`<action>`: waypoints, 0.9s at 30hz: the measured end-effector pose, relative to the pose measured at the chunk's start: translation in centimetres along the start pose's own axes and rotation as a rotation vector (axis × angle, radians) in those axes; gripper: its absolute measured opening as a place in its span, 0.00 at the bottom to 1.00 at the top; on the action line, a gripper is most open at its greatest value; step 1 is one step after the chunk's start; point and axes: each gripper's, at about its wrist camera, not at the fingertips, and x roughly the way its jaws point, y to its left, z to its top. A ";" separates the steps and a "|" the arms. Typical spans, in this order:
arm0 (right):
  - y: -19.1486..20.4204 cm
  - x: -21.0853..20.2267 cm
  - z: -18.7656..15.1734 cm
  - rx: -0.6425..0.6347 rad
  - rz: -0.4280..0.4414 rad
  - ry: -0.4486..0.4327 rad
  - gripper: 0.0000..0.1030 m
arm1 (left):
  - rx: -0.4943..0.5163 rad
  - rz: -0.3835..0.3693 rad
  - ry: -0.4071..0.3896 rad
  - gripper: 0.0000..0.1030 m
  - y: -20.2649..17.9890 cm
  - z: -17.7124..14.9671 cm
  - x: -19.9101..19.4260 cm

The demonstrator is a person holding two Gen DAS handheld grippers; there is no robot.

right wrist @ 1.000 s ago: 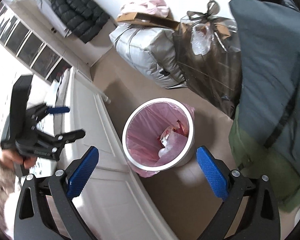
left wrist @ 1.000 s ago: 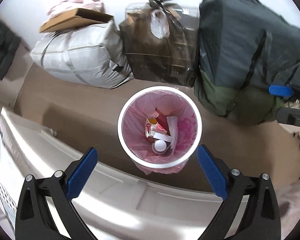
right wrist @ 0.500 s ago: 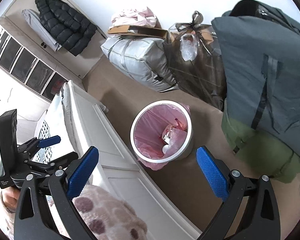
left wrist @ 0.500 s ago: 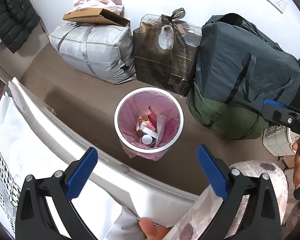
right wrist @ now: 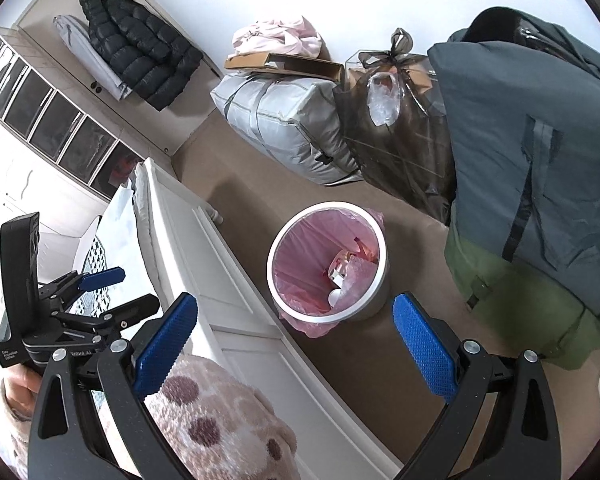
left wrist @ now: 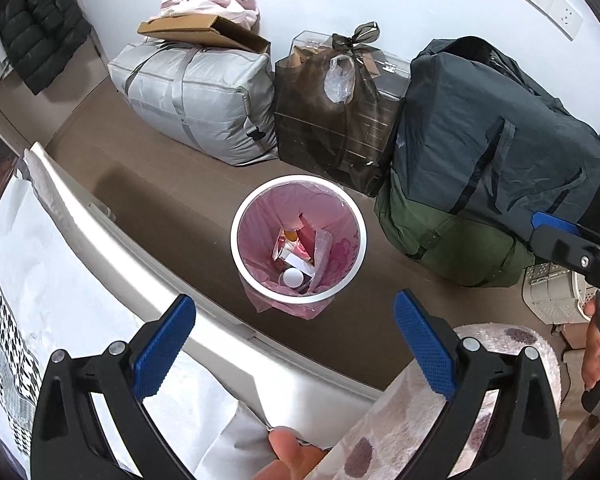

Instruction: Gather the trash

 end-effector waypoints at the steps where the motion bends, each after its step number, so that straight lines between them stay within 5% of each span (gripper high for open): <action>1: -0.1 0.0 -0.1 0.001 -0.002 0.001 0.93 | -0.004 0.003 0.000 0.95 0.0 0.0 0.1; 27: -0.6 -0.1 -0.4 0.022 0.005 -0.004 0.93 | -0.052 0.000 -0.008 0.95 0.4 -0.4 0.2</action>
